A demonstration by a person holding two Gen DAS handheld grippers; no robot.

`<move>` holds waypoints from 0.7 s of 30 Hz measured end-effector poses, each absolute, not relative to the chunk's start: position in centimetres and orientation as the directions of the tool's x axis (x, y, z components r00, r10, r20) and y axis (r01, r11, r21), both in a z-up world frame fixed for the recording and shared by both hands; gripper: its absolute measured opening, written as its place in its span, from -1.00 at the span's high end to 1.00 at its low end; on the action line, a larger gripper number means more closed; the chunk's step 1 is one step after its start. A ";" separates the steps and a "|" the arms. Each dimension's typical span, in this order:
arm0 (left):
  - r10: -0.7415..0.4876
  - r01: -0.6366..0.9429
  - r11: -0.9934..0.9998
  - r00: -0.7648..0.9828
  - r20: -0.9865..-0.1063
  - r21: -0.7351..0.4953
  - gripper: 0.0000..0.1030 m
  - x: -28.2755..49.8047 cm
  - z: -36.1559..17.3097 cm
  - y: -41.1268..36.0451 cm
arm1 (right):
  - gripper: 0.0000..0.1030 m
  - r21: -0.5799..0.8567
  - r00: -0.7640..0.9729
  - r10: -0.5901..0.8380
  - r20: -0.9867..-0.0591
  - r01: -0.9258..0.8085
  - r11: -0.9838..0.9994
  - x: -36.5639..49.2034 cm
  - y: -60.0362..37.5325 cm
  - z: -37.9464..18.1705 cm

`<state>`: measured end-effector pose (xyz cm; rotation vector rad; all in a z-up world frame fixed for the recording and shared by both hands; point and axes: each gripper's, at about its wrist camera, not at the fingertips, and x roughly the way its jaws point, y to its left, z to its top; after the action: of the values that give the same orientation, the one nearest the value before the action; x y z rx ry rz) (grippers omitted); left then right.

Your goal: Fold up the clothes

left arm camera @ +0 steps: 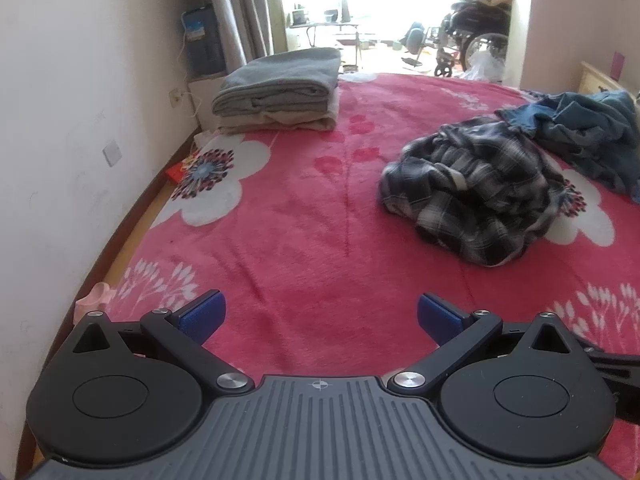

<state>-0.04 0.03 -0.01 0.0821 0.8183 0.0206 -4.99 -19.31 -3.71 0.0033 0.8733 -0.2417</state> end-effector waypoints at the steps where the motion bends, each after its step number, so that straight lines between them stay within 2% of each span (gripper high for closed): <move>1: 0.050 0.014 0.997 0.685 -0.727 0.082 -1.00 -0.1 0.0 0.1 | -1.00 -0.091 0.618 -0.207 -0.759 0.213 0.973 -5.0 -19.3 -3.6; 9: 0.051 0.020 0.996 0.699 -0.714 0.091 -1.00 -0.6 -0.1 0.4 | -1.00 -0.067 0.630 -0.199 -0.751 0.228 0.971 -5.0 -19.3 -3.4; 16: 0.000 0.079 0.994 0.697 -0.717 0.076 -1.00 -0.9 -0.6 -0.3 | -1.00 -0.069 0.633 -0.208 -0.746 0.236 0.969 -5.1 -19.4 -3.6; 21: -0.072 0.098 0.995 0.680 -0.730 -0.007 -1.00 -0.8 -0.9 -0.1 | -1.00 -0.066 0.633 -0.208 -0.746 0.240 0.969 -5.1 -19.7 -3.6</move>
<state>-0.80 -0.06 -0.94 0.0337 0.8175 -0.0959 -5.09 -19.73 -3.62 0.0405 0.8475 -0.2560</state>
